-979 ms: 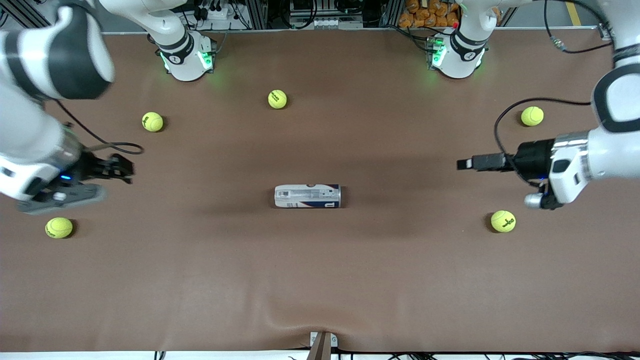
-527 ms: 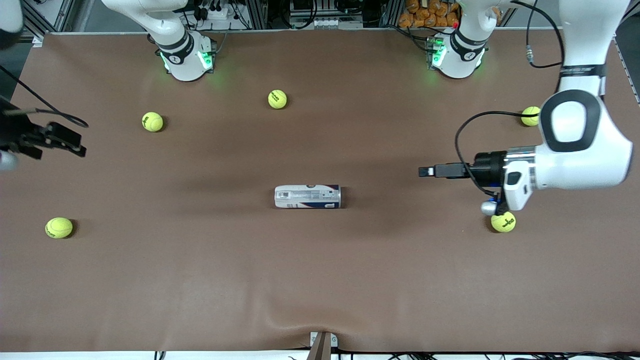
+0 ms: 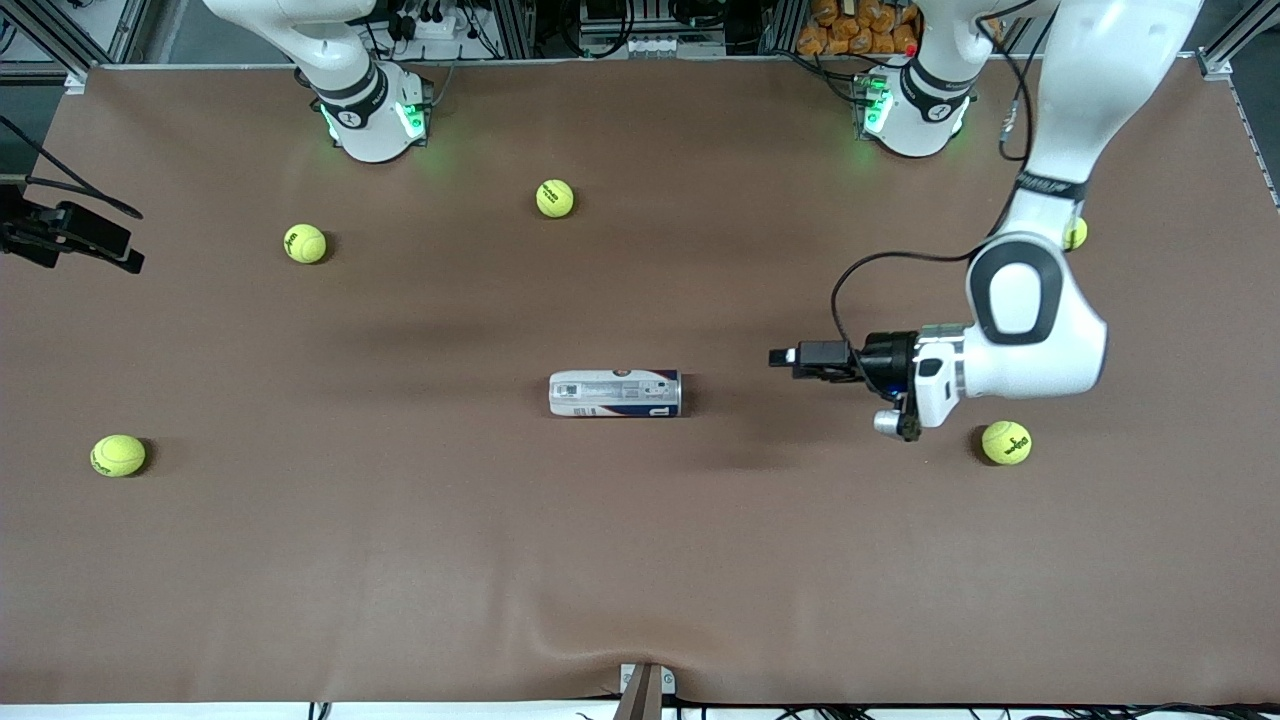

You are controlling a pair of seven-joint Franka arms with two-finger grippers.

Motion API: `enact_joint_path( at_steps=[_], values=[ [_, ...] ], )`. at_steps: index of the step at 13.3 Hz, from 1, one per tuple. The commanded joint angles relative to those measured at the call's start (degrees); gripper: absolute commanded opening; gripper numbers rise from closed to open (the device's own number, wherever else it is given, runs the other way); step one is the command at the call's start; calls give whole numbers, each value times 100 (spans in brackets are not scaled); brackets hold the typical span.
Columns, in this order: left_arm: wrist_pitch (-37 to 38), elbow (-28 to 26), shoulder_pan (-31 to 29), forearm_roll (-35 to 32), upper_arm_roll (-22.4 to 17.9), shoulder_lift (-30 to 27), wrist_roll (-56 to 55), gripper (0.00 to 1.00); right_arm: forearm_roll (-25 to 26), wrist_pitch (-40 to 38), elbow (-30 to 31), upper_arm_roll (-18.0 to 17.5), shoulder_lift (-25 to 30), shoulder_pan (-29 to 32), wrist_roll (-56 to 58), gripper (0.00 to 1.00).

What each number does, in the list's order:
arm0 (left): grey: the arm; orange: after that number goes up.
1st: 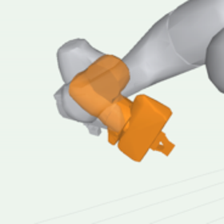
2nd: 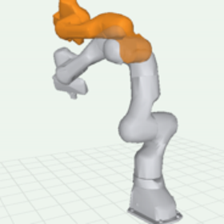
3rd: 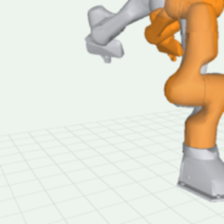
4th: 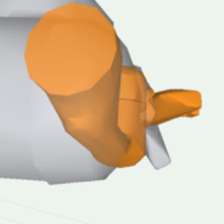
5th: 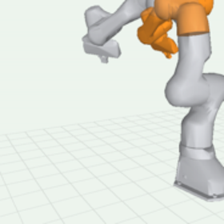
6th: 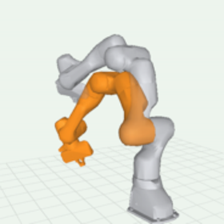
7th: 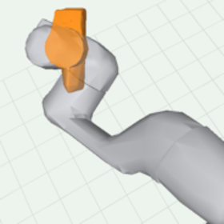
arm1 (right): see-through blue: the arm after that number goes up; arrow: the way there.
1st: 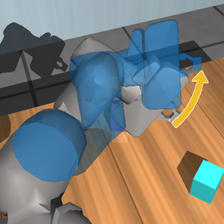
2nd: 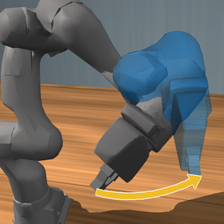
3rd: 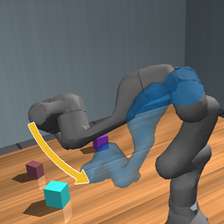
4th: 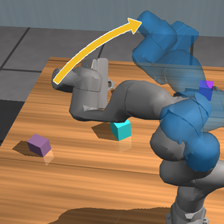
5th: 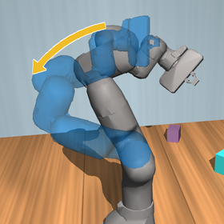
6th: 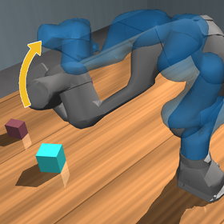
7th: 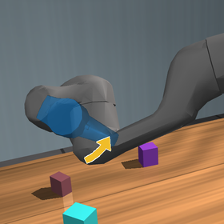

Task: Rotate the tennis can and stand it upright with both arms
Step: 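Retract the right gripper while the left gripper reaches the can end, then close the left gripper around the open end of the can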

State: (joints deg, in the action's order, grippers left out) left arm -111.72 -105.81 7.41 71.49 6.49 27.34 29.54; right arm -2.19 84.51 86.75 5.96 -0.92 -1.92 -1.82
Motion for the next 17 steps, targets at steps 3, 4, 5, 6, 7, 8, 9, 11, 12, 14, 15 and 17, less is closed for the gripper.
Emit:
enact_joint_path(
  at_steps=[3,4,5,6,7,8,9,11,12,14,15,17],
  values=[
    [-60,209,76,997,37,965,1326,100,-53,-189,97,-51,136,104,-107,100],
    [-60,244,146,1033,63,992,1327,100,-123,-372,88,-51,110,173,-108,100],
    [-60,262,216,1216,72,1114,1335,100,-124,-444,88,-60,110,183,-90,100],
    [-60,315,260,1462,81,1220,1353,100,-80,-453,88,-86,110,148,-90,100],
    [-60,350,374,1542,72,1264,1344,100,-71,-436,79,-95,110,148,-90,100],
    [-60,402,418,1622,81,1352,1344,100,-71,-401,62,-95,118,148,-90,100],
    [-60,429,454,1823,81,1466,1344,100,-71,-374,18,-95,119,156,-90,100],
    [-69,464,690,2052,72,1581,1344,100,-53,-313,-17,-86,110,165,-90,100],
    [-104,517,726,2114,63,1625,1344,100,-36,-313,-43,-78,118,165,-90,100],
    [-227,561,787,2158,72,1739,1344,100,-27,-313,-157,-69,119,200,-81,100],
    [-236,622,831,2219,72,1792,1344,100,-27,-313,-184,-60,119,200,-81,100],
    [-236,771,832,2220,72,1950,1362,100,-27,-321,-184,-60,119,200,-81,100]
  ],
)
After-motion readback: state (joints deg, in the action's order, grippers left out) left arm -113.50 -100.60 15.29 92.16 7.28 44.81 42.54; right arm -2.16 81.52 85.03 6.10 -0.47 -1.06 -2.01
